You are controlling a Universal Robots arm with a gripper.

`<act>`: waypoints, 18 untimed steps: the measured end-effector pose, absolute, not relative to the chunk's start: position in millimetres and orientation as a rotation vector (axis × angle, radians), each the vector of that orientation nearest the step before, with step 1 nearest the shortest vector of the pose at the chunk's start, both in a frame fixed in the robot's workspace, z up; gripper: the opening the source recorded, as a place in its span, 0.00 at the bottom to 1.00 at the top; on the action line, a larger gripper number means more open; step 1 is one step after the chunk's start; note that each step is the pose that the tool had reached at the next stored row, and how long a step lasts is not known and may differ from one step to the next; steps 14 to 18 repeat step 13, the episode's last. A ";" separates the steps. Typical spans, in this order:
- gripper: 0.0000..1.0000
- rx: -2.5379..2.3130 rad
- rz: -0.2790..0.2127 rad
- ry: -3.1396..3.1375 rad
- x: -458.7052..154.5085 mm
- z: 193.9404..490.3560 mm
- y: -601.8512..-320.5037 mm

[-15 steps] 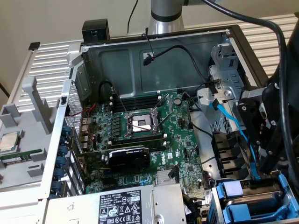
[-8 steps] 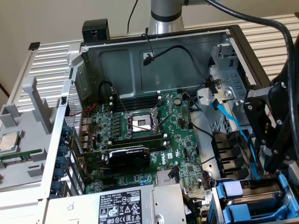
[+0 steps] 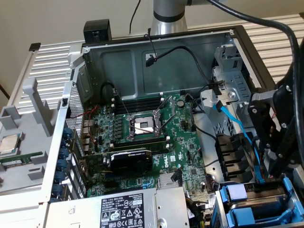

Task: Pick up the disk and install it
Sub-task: 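Insert the second disk wire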

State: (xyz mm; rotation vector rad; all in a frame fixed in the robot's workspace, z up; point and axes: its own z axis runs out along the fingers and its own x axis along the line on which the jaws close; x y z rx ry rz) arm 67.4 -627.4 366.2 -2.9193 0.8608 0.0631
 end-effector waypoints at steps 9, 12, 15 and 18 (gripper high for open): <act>0.11 -2.921 0.063 0.861 66.5 363.4 -624.2; 0.11 -2.921 0.064 0.861 66.5 363.5 -624.1; 0.11 -2.921 0.064 0.862 66.5 363.5 -624.1; 0.11 -2.921 0.064 0.862 66.5 363.5 -624.1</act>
